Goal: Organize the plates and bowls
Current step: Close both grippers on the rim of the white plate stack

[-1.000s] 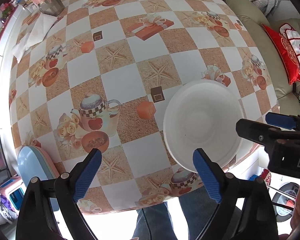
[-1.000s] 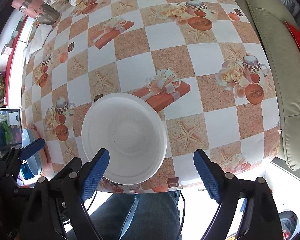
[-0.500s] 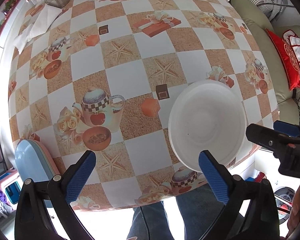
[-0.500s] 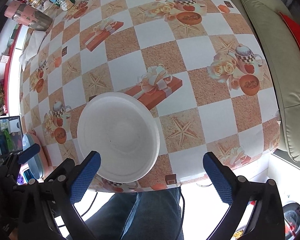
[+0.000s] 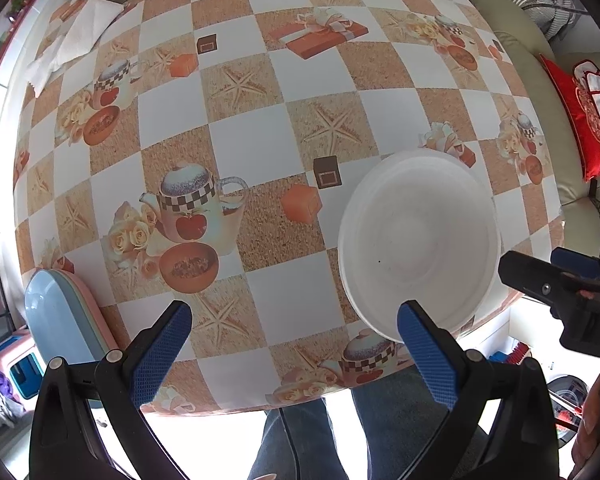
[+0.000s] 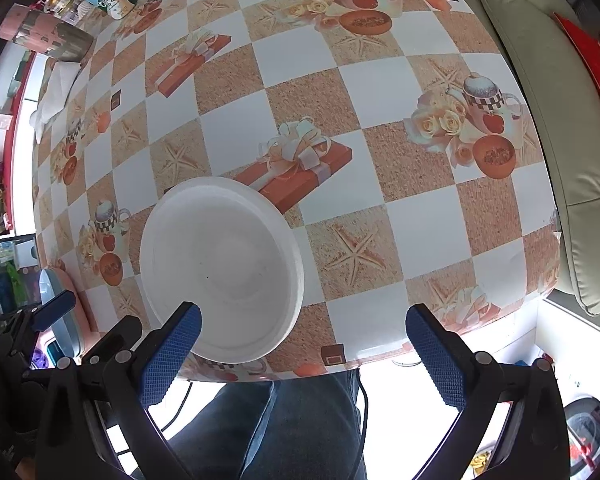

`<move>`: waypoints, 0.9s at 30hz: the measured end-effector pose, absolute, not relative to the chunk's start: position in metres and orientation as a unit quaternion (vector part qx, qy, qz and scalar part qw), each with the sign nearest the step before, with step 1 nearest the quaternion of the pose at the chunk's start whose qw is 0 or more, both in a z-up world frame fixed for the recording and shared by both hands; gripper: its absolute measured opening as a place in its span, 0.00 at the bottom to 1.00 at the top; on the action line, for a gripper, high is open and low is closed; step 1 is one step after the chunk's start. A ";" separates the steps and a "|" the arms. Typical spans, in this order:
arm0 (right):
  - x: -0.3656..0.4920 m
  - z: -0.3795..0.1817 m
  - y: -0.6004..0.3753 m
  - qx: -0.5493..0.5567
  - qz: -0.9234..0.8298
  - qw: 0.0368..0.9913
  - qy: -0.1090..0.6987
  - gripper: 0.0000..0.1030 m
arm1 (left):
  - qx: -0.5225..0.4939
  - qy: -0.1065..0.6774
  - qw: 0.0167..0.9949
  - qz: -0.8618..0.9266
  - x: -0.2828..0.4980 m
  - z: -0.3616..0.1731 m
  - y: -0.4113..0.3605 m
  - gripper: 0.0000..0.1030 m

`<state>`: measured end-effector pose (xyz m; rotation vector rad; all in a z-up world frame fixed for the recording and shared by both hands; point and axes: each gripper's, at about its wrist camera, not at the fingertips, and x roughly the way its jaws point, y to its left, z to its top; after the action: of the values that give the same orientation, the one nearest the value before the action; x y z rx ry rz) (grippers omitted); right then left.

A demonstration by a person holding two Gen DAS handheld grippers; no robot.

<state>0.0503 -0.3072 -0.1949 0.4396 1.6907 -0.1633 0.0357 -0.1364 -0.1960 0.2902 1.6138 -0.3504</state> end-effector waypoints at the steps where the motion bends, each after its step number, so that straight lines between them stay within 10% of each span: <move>1: 0.050 -0.196 -0.308 0.193 -0.072 0.638 0.742 1.00 | 0.129 0.716 0.668 -0.155 0.036 -0.197 -0.137 1.00; 27: 0.050 -0.243 -0.305 0.155 -0.076 0.609 0.774 1.00 | 0.135 0.743 0.645 -0.113 0.056 -0.244 -0.153 1.00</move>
<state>0.0498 -0.3049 -0.2431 0.3581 1.7885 -0.1762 0.0556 -0.1532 -0.2439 0.3062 1.6919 -0.2562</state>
